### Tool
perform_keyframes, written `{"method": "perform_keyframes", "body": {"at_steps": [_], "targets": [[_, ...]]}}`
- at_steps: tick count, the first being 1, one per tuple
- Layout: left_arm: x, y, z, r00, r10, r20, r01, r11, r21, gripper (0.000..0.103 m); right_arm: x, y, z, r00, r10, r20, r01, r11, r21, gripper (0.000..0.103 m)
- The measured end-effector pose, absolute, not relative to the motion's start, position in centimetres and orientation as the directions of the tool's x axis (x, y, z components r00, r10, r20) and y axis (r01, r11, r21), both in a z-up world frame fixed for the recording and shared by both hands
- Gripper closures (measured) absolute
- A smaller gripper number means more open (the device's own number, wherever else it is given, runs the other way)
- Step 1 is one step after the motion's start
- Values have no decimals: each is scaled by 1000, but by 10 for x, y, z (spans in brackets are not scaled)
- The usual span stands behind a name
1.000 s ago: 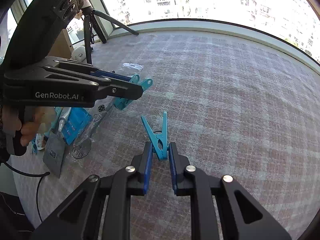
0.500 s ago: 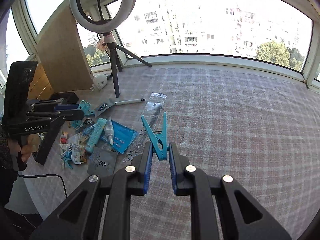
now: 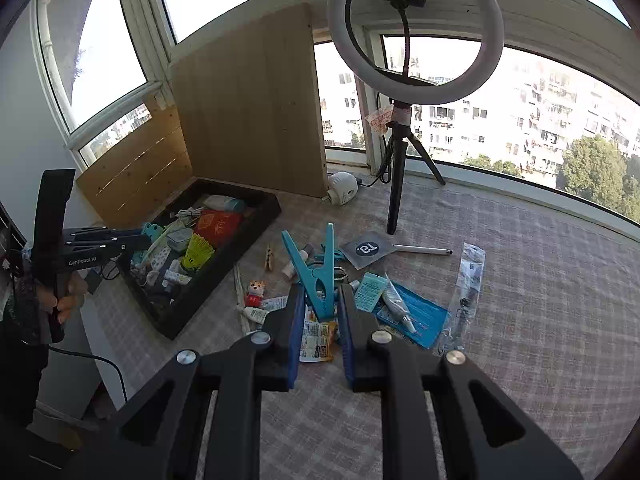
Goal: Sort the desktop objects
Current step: 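Carry both teal clothespins into the black tray and release both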
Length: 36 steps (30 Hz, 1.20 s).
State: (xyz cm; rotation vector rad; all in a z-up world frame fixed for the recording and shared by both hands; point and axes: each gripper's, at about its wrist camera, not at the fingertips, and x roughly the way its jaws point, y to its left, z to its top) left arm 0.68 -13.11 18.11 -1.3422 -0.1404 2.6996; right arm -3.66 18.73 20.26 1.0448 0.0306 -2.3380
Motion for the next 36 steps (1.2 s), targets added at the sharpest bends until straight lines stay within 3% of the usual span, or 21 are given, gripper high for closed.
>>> {"method": "perform_keyframes", "body": {"at_steps": [5, 11, 26, 27, 28, 30, 36], "targets": [[7, -208, 185, -617, 55, -785, 15, -997, -82, 80, -45, 99, 205, -488, -529, -694, 579, -791, 195, 87], [-27, -276, 177, -612, 32, -790, 50, -996, -79, 80, -75, 0, 195, -460, -531, -712, 611, -771, 180, 87], [-125, -335, 148, -612, 18, -791, 72, -994, -78, 79, -150, -135, 170, -420, -530, -737, 658, -737, 155, 86], [-128, -339, 145, -607, 1, -795, 92, -993, -71, 73, -154, -138, 169, -422, -531, -734, 659, -736, 153, 83], [-130, -342, 144, -603, 2, -798, 104, -991, -81, 59, -158, -139, 168, -420, -523, -741, 653, -742, 154, 63], [-130, -347, 142, -607, 4, -795, 119, -988, -96, 56, -163, -138, 167, -410, -526, -745, 637, -750, 179, 40], [-122, -353, 142, -608, 1, -794, 125, -987, -97, 56, -164, -123, 170, -435, -513, -741, 610, -772, 176, 40]]}}
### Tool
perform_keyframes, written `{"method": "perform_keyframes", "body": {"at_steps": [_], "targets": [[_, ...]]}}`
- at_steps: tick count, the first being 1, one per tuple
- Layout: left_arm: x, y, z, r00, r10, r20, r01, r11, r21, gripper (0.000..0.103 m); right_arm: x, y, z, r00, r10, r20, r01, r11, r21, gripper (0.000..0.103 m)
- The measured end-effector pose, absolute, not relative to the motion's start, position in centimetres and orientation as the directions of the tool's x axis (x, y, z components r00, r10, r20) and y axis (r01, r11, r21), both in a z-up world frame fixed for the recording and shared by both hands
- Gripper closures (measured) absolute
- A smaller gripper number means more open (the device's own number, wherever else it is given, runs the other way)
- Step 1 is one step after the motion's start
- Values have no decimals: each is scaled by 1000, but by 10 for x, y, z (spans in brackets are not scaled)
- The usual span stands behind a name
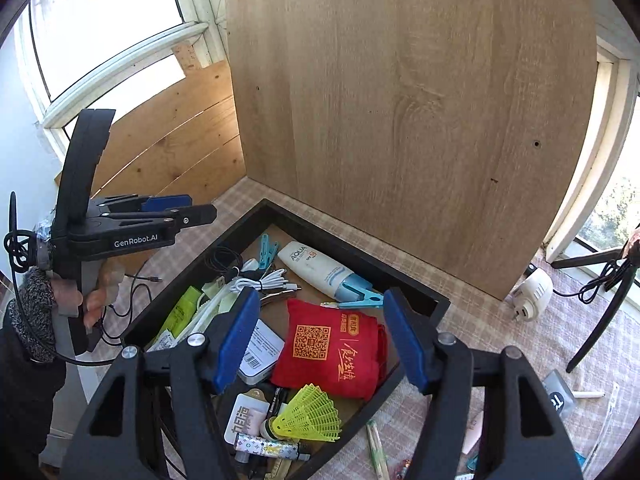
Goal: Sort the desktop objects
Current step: 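Carry both teal clothespins into the black tray and release both, then move both grippers back over the pile of items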
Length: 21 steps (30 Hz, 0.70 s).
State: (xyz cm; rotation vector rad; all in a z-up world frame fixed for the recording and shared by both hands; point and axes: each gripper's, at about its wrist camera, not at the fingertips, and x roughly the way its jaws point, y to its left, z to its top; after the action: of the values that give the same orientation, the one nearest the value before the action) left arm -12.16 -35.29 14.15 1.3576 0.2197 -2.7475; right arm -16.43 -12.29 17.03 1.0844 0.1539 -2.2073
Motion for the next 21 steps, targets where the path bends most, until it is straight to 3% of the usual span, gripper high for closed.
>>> {"method": "perform_keyframes", "body": {"at_steps": [6, 10, 21], "targets": [[-94, -338, 157, -628, -6, -778, 120, -989, -90, 56, -152, -92, 173, -458, -485, -745, 565, -806, 176, 39], [-70, -319, 172, -653, 3, -757, 104, -990, -94, 44, -137, -69, 170, -489, -424, -762, 524, -841, 132, 39], [-1, -257, 190, -679, 47, -733, 39, -994, -100, 28, -85, 22, 177, -603, -305, -737, 379, -923, 71, 36]]}}
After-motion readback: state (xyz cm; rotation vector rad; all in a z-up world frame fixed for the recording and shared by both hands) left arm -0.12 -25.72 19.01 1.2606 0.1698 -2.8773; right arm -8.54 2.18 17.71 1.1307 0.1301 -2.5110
